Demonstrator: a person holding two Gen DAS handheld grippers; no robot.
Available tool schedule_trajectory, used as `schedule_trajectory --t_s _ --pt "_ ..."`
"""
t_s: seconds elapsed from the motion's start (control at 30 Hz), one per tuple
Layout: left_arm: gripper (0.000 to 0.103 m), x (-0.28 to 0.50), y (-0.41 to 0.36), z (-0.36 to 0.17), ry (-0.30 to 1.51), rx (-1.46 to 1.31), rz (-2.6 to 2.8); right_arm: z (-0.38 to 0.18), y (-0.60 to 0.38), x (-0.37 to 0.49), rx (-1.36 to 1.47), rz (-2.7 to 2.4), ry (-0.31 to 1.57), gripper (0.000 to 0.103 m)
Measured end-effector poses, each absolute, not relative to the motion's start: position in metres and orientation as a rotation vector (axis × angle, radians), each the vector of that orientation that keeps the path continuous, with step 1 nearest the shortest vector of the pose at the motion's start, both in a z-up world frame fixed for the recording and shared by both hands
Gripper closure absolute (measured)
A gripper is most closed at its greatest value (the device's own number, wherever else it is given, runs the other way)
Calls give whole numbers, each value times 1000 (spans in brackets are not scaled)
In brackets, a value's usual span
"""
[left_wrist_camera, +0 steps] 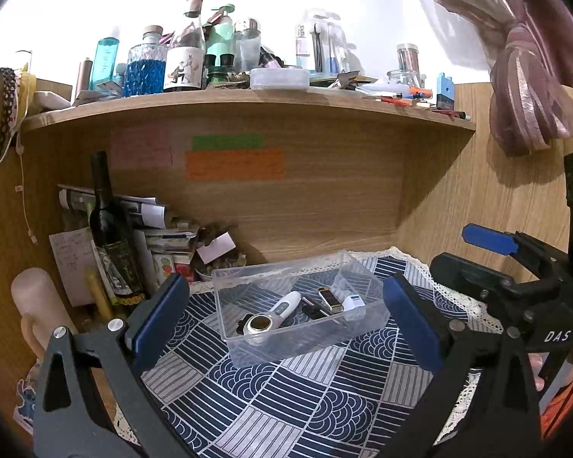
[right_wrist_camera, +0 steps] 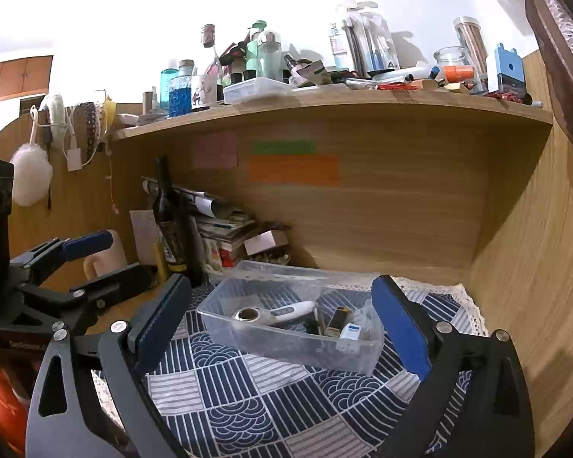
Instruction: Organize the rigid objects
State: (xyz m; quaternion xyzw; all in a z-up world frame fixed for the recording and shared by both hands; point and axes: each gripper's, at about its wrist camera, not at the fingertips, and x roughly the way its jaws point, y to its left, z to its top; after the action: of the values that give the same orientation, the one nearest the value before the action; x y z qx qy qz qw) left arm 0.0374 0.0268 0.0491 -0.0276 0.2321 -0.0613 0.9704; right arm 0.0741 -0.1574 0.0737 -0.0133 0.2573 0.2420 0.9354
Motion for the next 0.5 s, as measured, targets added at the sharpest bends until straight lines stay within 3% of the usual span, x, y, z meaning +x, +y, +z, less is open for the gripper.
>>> schedule_trajectory --t_s 0.5 --pt "0 41 24 48 473 -53 -132 74 -159 73 -17 488 524 7"
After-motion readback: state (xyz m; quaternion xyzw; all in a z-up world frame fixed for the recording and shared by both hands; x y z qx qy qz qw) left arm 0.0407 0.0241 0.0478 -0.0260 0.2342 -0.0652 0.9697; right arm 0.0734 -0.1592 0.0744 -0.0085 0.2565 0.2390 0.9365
